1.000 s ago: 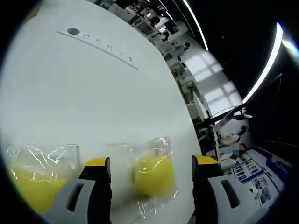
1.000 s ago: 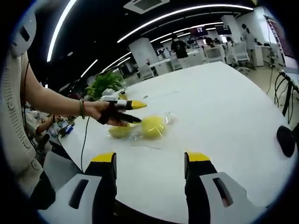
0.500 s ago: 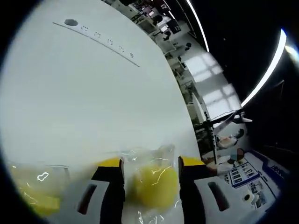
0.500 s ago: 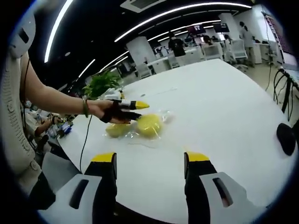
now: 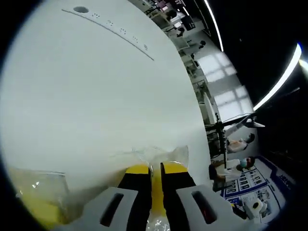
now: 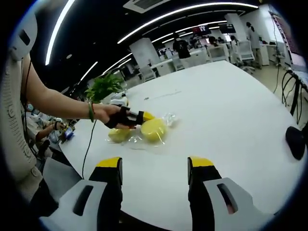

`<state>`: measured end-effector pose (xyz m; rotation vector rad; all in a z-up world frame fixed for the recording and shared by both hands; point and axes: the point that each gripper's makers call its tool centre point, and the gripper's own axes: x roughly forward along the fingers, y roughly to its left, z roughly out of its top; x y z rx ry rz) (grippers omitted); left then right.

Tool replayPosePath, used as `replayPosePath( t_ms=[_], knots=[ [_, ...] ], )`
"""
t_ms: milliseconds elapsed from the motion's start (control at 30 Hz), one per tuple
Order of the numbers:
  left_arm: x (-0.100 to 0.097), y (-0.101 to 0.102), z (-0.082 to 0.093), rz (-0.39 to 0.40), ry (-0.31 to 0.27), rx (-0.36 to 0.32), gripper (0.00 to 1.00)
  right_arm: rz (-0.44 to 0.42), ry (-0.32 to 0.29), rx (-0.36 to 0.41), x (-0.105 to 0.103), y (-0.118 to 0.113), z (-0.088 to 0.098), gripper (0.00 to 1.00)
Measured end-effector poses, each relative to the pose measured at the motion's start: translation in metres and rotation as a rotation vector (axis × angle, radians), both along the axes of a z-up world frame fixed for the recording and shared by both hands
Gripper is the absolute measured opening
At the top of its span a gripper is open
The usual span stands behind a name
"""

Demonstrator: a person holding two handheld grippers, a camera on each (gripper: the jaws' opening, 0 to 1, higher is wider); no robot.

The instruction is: Compare the silicone blocks by pressing each to a similar depth, holding the contact briefly, and releasing to observe deformation and rebound differences across the visible hardness samples.

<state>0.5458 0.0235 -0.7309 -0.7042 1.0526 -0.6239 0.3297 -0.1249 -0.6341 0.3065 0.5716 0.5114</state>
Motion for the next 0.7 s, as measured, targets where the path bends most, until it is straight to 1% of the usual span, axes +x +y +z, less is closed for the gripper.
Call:
replayPosePath(
  t_ms=[67,167,267,333,367,467,700],
  knots=[
    [-0.003,-0.001,0.004,-0.03,-0.031,0.018,0.0,0.014,-0.001,-0.013,0.0,0.002,-0.001,0.5],
    [-0.005,0.001,0.009,-0.018,-0.029,0.001,0.0,0.019,-0.005,-0.008,0.0,0.004,0.002,0.5],
    [-0.009,0.002,0.015,-0.015,-0.04,-0.011,0.0,0.02,-0.012,-0.011,-0.001,0.006,0.004,0.5],
    [-0.011,0.0,0.023,-0.013,-0.05,-0.03,0.0,0.022,-0.017,-0.01,-0.003,0.007,0.006,0.5],
    [-0.016,-0.004,0.032,-0.006,-0.043,-0.052,0.0,0.023,-0.017,-0.01,-0.003,0.007,0.006,0.5],
    [-0.021,-0.008,0.041,-0.011,-0.054,-0.07,0.0,0.03,-0.023,-0.013,-0.005,0.009,0.008,0.5],
    [-0.039,-0.02,0.073,-0.03,-0.088,-0.138,0.0,0.046,-0.047,-0.016,-0.007,0.013,0.018,0.5]
  ],
)
